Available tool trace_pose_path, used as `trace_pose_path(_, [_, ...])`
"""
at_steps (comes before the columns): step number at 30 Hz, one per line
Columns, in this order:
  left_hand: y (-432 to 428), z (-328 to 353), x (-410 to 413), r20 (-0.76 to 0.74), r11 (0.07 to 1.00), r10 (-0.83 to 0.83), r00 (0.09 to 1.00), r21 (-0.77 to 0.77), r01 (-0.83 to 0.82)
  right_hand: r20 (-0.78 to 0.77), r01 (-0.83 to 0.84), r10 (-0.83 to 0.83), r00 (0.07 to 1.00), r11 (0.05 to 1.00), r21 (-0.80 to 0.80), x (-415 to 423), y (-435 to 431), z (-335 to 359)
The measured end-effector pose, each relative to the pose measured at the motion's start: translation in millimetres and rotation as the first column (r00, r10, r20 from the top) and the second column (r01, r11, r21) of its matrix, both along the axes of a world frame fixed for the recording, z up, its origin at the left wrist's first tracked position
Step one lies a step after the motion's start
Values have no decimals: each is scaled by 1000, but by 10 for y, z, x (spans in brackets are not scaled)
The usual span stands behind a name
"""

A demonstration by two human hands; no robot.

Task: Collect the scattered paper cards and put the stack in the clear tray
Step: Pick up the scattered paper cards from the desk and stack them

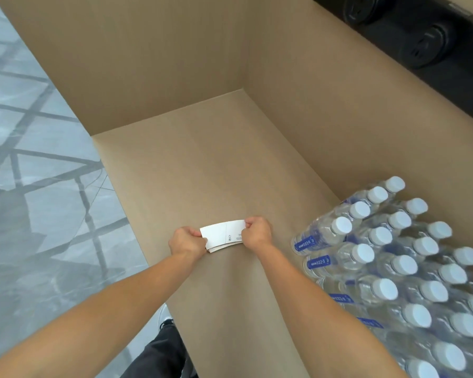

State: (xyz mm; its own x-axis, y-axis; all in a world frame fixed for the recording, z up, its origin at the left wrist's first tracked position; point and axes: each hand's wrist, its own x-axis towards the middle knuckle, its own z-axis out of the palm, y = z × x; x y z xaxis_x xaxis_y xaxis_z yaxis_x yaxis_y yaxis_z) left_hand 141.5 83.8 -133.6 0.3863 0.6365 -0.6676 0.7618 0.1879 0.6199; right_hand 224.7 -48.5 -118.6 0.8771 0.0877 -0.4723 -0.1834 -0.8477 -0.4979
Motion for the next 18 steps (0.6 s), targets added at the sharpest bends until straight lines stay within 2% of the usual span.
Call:
trace_pose_path(10, [-15, 11, 50, -1, 1000, -27, 1000, -12, 27, -28, 42, -42, 999, 999, 7, 15, 19, -53])
trace_pose_path(18, [-64, 143, -44, -11, 998, -59, 998, -7, 59, 31, 68, -69, 997, 997, 27, -109, -82, 131])
